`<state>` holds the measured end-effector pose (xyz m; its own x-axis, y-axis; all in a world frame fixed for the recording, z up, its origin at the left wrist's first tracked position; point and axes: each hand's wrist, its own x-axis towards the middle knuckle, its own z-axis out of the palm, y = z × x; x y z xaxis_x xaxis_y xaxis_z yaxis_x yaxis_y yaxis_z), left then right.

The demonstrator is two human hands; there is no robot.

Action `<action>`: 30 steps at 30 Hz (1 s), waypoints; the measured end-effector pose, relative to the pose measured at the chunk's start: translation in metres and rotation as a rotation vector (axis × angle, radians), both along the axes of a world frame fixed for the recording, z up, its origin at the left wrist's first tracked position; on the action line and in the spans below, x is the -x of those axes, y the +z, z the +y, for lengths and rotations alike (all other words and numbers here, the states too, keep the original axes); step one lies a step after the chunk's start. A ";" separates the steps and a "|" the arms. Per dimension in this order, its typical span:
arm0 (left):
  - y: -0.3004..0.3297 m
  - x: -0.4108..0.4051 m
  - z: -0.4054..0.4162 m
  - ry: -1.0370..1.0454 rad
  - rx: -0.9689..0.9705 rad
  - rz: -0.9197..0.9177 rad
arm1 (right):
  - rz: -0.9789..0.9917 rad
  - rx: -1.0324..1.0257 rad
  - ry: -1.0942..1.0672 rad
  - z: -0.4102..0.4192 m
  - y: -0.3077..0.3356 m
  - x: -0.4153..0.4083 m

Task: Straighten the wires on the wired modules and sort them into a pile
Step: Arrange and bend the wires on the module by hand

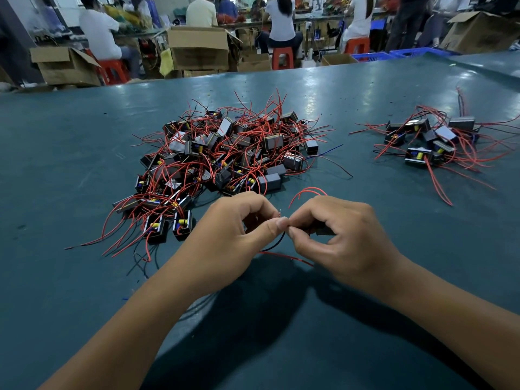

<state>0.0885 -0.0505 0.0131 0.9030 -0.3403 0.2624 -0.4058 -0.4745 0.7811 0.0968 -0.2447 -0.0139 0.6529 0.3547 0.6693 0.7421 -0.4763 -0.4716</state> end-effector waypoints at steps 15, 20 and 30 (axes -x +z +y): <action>-0.007 -0.006 0.004 0.003 0.137 0.090 | -0.030 0.067 0.007 -0.001 -0.001 0.000; -0.006 -0.010 0.011 -0.088 0.101 0.024 | 0.059 0.004 0.048 -0.001 0.000 -0.001; -0.003 -0.012 0.019 -0.225 0.115 0.146 | 0.166 -0.064 0.164 -0.003 0.002 0.001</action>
